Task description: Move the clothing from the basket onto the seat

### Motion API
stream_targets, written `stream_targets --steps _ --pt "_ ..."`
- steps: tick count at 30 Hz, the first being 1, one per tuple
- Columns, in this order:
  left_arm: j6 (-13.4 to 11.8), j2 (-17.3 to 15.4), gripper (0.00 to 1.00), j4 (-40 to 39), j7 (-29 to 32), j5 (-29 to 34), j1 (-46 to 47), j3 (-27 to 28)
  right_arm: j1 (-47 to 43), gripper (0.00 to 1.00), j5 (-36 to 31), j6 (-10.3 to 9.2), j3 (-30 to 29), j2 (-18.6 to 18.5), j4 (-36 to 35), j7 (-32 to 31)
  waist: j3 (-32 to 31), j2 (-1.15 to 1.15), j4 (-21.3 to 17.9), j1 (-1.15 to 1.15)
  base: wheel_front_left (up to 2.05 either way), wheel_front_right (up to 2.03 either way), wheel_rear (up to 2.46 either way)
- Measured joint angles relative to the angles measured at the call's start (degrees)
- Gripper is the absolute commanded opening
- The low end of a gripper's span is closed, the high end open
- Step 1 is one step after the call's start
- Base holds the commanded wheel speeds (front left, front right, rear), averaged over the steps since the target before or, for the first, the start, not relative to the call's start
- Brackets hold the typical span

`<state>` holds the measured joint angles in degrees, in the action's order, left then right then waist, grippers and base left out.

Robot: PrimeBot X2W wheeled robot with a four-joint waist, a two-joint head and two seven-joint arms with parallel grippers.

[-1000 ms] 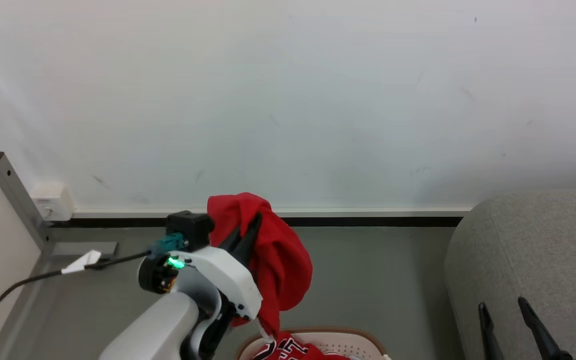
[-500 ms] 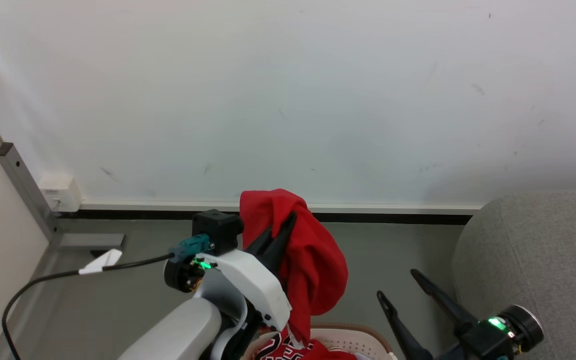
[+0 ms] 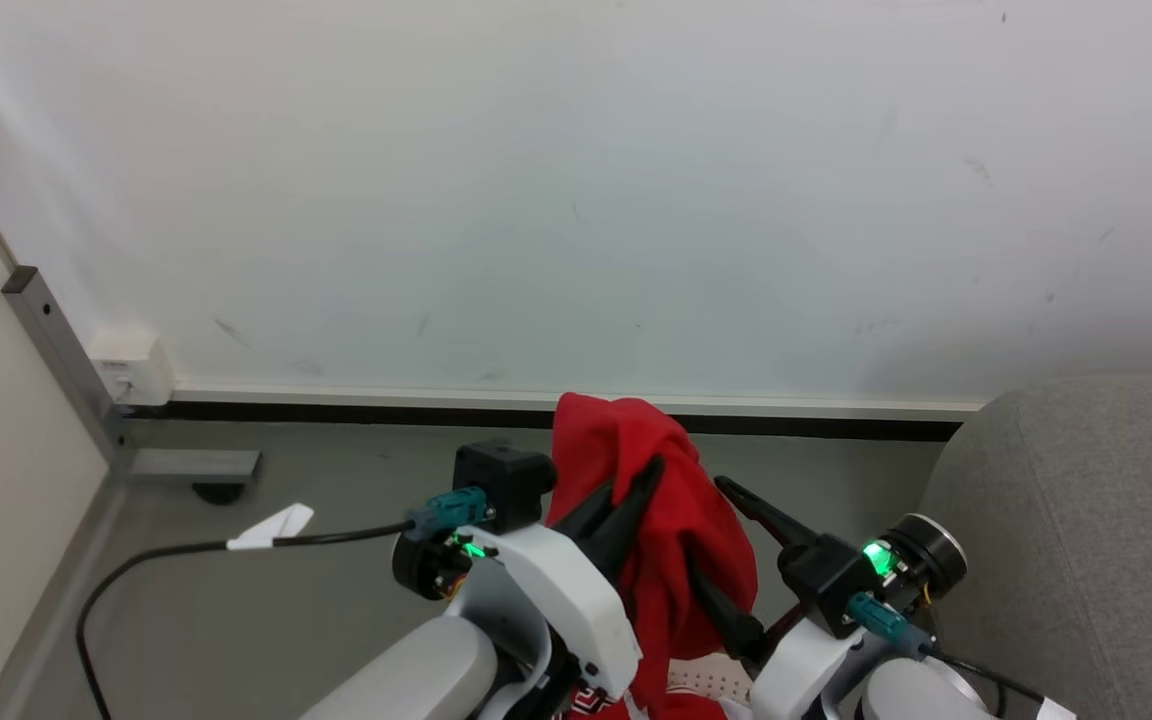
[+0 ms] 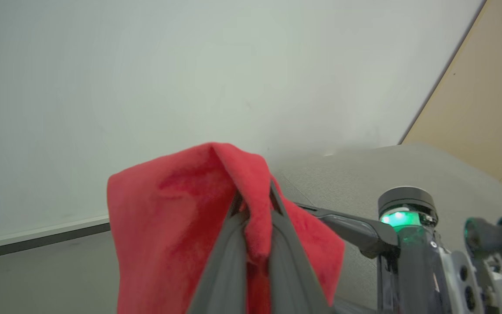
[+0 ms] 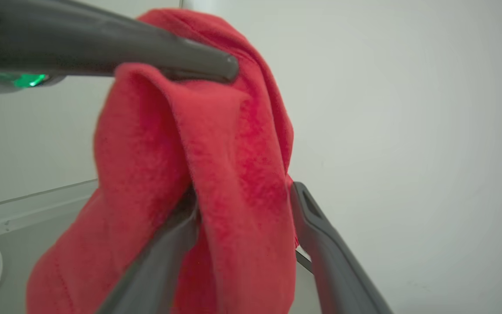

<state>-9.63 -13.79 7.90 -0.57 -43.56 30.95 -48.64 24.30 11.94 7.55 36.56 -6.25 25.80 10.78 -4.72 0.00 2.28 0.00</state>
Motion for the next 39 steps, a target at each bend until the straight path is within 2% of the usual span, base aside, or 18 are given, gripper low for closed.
stream_targets --steps 1,2,3,4,12,13,14,15,27,39 --pt "0.1 0.2 0.00 0.0 0.0 -0.1 0.0 -0.2 0.7 1.00 0.5 0.00 -0.1 0.7 1.5 0.5 0.0 0.00 0.1 0.00 0.00 0.00 0.00" --pt "0.3 0.4 0.00 0.1 0.0 -0.1 0.1 -0.4 1.5 0.81 1.0 0.00 0.1 1.2 3.1 0.7 0.1 0.00 0.3 0.00 0.00 0.00 0.00" --pt "0.3 0.5 0.00 0.2 0.0 -0.1 0.1 -0.5 2.1 0.08 1.7 0.00 0.0 1.6 4.4 1.1 0.1 0.00 0.5 0.00 0.00 0.00 0.00" --pt "0.4 0.5 0.00 0.4 0.0 -0.1 0.1 -0.6 2.5 0.00 2.7 0.00 -0.2 2.2 5.5 1.6 0.1 0.00 0.7 0.00 0.00 0.00 0.00" --pt "0.5 0.5 0.00 1.2 0.0 -0.4 -0.2 -0.9 4.4 0.00 6.7 0.00 -0.4 3.2 10.0 3.4 0.2 0.00 1.1 0.00 0.00 0.00 0.00" --pt "0.4 0.4 0.16 1.2 -0.1 -0.4 -0.3 -0.9 4.5 0.00 7.0 0.00 -0.4 3.2 10.2 3.6 0.1 0.00 1.0 0.00 0.00 0.00 0.00" --pt "0.4 0.3 0.27 1.2 -0.5 -0.4 -0.3 -0.9 4.6 0.00 7.4 0.00 -0.5 3.3 10.3 3.9 0.1 0.00 1.0 0.00 0.00 0.00 0.00" --pt "0.4 0.1 1.00 1.3 -0.6 -0.3 -0.4 -0.9 4.6 0.00 7.6 0.00 -0.7 3.3 10.3 3.9 0.1 0.00 0.9 0.00 0.00 0.00 0.00" --pt "0.3 -1.0 1.00 2.5 -3.6 0.9 -2.4 -1.9 3.9 0.00 8.0 0.00 -5.4 0.9 8.0 4.0 0.1 0.00 -0.8 0.00 0.00 0.00 0.00" --pt "0.8 -0.2 1.00 3.8 -5.6 1.0 -3.5 -2.9 3.2 0.00 7.7 0.00 -8.6 -3.4 3.4 4.0 0.4 0.00 -6.4 0.00 0.00 0.00 0.00"
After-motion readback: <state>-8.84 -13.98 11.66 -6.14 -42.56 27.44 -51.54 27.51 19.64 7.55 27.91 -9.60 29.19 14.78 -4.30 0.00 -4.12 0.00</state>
